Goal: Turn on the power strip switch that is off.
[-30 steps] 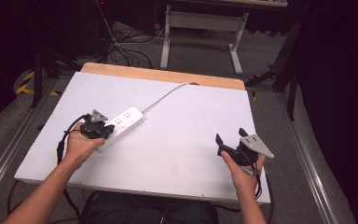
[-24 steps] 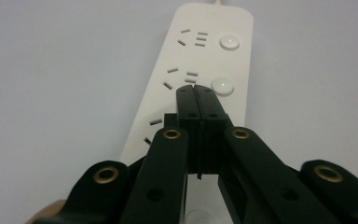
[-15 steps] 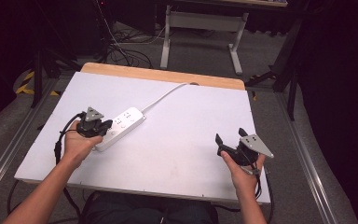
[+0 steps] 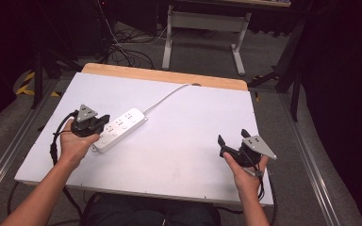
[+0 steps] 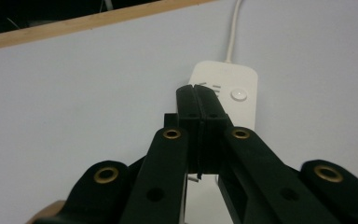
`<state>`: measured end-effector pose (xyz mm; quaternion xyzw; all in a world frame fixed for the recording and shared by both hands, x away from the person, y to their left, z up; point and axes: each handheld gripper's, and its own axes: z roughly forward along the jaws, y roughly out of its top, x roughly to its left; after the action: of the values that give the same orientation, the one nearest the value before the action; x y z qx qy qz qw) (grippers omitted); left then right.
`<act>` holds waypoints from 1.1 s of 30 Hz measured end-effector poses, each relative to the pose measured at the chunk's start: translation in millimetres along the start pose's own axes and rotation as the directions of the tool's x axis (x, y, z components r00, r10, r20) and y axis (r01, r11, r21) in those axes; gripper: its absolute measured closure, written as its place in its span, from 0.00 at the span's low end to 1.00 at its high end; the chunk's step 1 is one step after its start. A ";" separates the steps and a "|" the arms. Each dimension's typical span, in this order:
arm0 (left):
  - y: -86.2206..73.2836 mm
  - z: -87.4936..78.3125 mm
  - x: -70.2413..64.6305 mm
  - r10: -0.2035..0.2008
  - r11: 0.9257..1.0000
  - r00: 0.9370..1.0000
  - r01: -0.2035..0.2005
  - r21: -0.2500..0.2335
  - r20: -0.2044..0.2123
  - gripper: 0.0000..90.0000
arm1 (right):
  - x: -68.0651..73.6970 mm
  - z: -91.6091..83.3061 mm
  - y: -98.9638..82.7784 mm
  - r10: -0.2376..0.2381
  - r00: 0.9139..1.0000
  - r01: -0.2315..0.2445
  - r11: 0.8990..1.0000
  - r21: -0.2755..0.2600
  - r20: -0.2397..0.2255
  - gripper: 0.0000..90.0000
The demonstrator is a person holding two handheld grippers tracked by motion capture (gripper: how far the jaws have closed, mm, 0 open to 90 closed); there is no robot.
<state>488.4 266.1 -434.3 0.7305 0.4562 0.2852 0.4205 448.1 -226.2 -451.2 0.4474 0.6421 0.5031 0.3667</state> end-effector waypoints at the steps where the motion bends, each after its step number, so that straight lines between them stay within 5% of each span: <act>1: 0.9 -2.1 1.4 -0.005 1.000 1.000 0.005 -0.013 -0.001 1.00 | 0.0 0.0 0.0 0.000 1.000 0.000 1.000 -0.001 0.000 0.12; 19: 1.4 -24.1 22.9 -0.051 0.988 0.997 0.042 -0.149 -0.058 1.00 | 0.6 0.7 0.2 -0.004 1.000 0.004 1.000 0.002 0.004 0.12; 26: -0.5 -34.5 31.6 -0.092 0.973 0.989 0.065 -0.222 -0.115 1.00 | 0.6 0.8 0.3 -0.005 1.000 0.005 1.000 0.002 0.003 0.12; 33: -2.1 -38.3 35.2 -0.112 0.965 0.987 0.081 -0.249 -0.114 1.00 | 0.6 1.1 0.5 -0.004 1.000 0.004 1.000 0.000 0.000 0.12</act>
<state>471.7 312.0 -416.5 0.6306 0.4789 0.3640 0.4904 449.0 -225.3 -451.0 0.4461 0.6431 0.5022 0.3676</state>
